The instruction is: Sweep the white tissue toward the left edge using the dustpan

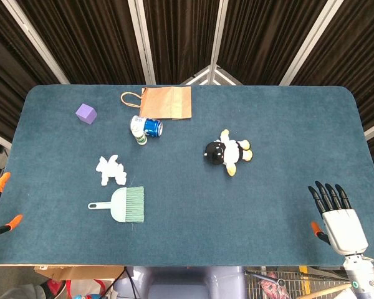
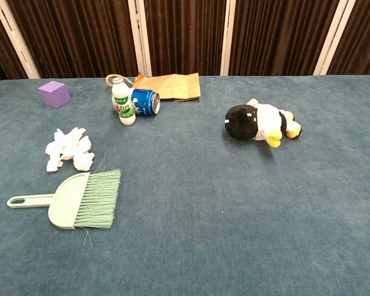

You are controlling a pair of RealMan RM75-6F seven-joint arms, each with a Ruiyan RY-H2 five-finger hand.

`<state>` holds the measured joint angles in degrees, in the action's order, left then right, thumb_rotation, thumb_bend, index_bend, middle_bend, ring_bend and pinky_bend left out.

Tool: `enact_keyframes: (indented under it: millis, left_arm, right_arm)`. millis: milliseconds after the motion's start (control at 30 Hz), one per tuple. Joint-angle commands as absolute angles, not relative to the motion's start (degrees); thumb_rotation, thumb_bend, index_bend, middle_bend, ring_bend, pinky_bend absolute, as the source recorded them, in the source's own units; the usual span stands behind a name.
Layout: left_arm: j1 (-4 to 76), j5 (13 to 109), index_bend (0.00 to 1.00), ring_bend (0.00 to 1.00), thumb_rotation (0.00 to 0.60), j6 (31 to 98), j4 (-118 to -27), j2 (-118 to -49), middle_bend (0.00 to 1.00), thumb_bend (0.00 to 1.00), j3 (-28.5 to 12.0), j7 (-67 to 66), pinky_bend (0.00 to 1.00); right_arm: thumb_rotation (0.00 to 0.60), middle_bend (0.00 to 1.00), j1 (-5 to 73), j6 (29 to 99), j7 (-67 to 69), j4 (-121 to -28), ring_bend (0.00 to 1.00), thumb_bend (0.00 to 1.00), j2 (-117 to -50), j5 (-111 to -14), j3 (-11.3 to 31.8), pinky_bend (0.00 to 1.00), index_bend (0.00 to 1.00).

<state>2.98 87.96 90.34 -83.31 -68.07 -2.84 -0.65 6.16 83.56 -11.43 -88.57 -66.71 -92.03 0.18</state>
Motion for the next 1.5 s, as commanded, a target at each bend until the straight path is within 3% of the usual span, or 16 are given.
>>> enact_keyframes:
  millis: [33, 467, 600, 700, 767, 833, 933, 1133, 1500]
  left_arm:
    - [3.0, 87.9, 0.0, 0.0, 0.6, 90.3, -83.4, -68.1, 0.0, 0.0, -2.8, -0.8, 0.04]
    - [3.4, 87.9, 0.0, 0.0, 0.6, 89.0, -84.7, -67.7, 0.0, 0.0, -2.5, -1.7, 0.04]
    - [4.2, 87.8, 0.0, 0.07, 0.6, 87.5, -86.9, -67.5, 0.06, 0.0, -2.4, -3.8, 0.19]
    - [5.2, 87.9, 0.01, 0.34, 0.6, 86.2, -89.9, -67.5, 0.31, 0.02, -2.4, -6.8, 0.46]
    - [6.0, 87.6, 0.1, 0.63, 0.6, 84.7, -92.2, -67.7, 0.62, 0.08, -2.5, -9.0, 0.71]
    - [7.1, 86.9, 0.23, 0.84, 0.6, 82.5, -95.0, -68.2, 0.83, 0.15, -2.6, -10.7, 0.88]
    - [9.1, 84.0, 0.38, 0.98, 0.6, 78.2, -99.1, -69.4, 0.98, 0.23, -3.0, -13.6, 0.99]
    - [13.2, 75.2, 0.48, 1.0, 0.6, 71.1, -103.0, -73.2, 1.0, 0.29, -5.1, -23.5, 1.0]
    - [19.3, 56.2, 0.47, 1.0, 0.6, 68.6, -104.2, -80.9, 1.0, 0.36, -8.7, -41.8, 1.0]
  right_arm:
    - [0.6, 0.0, 6.1, 83.6, -11.2, -88.6, 0.0, 0.32, -66.6, -91.9, 0.2, 0.0, 0.0]
    - [0.6, 0.0, 6.3, 83.2, -11.0, -88.7, 0.0, 0.32, -66.6, -92.1, 0.1, 0.0, 0.0]
    - [0.6, 0.0, 6.4, 83.1, -11.1, -88.7, 0.0, 0.32, -66.7, -92.1, 0.1, 0.0, 0.0]
    - [0.6, 0.0, 6.3, 83.2, -11.0, -88.8, 0.0, 0.32, -66.6, -92.1, 0.1, 0.0, 0.0]
    - [0.6, 0.0, 6.3, 83.2, -10.8, -88.8, 0.0, 0.32, -66.6, -92.2, 0.0, 0.0, 0.0]
    - [0.6, 0.0, 6.3, 83.2, -10.8, -88.8, 0.0, 0.32, -66.5, -92.2, 0.1, 0.0, 0.0]
    - [0.6, 0.0, 6.3, 83.3, -10.6, -88.7, 0.0, 0.32, -66.5, -92.1, 0.1, 0.0, 0.0]
    - [0.6, 0.0, 6.4, 83.3, -10.3, -88.6, 0.0, 0.32, -66.6, -92.2, 0.2, 0.0, 0.0]
    - [0.6, 0.0, 6.4, 83.4, -9.4, -88.7, 0.0, 0.32, -66.4, -92.2, 0.1, 0.0, 0.0]
